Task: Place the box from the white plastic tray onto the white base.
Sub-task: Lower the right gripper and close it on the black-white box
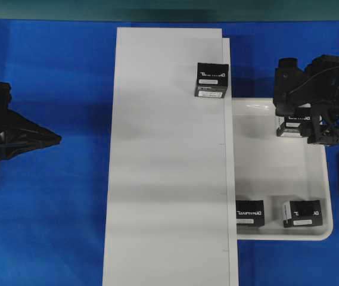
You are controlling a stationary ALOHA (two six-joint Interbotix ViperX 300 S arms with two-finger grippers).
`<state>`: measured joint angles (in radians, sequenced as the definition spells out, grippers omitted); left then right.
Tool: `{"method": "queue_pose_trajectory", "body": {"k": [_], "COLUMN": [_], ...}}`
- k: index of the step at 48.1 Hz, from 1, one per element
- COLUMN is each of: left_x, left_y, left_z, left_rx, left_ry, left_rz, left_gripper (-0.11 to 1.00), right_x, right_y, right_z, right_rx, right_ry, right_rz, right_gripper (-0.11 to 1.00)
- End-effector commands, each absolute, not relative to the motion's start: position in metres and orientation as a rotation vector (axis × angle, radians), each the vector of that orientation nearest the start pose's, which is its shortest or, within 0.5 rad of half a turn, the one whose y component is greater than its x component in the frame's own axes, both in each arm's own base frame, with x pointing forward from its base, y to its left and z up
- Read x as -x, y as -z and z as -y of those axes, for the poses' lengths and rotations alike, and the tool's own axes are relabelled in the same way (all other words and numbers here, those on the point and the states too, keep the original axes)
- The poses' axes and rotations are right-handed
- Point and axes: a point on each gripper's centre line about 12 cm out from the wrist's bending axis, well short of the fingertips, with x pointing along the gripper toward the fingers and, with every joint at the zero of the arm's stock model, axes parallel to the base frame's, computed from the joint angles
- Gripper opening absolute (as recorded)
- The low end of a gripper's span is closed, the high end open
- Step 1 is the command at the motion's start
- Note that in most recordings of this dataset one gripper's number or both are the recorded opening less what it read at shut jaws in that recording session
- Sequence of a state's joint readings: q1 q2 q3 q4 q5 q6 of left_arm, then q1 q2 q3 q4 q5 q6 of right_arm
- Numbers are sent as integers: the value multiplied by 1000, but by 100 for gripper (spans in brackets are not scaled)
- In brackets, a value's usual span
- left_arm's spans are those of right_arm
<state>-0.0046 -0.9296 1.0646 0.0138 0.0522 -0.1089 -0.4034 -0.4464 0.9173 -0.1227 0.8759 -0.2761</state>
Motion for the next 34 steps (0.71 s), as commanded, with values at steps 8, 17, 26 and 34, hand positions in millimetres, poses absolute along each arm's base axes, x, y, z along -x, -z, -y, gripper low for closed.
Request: {"method": "queue_pose_trajectory", "body": {"k": [8,17,26,34], "left_x": [-212,-212,-212,-212], "left_y": [-301,-302,-301,-301], "left_z": [1,1,1,0], "left_rx": [94,94,94,95], "left_ry": [-4,-4,-4,-7], "left_rz": [-166,-164,-164,-166], "left_gripper": [-6,-6,-6,-6], "right_x": [-195,-197,-198,-201], "right_y": [-154,-142,-126,-119], "right_z": [101,104,102,102], "right_rx": [71,68,31,20], "right_ry": [167,162,155,154], "right_rz": [-1410,-1417,-1420,-1410], "right_gripper": [100,100,100,100]}}
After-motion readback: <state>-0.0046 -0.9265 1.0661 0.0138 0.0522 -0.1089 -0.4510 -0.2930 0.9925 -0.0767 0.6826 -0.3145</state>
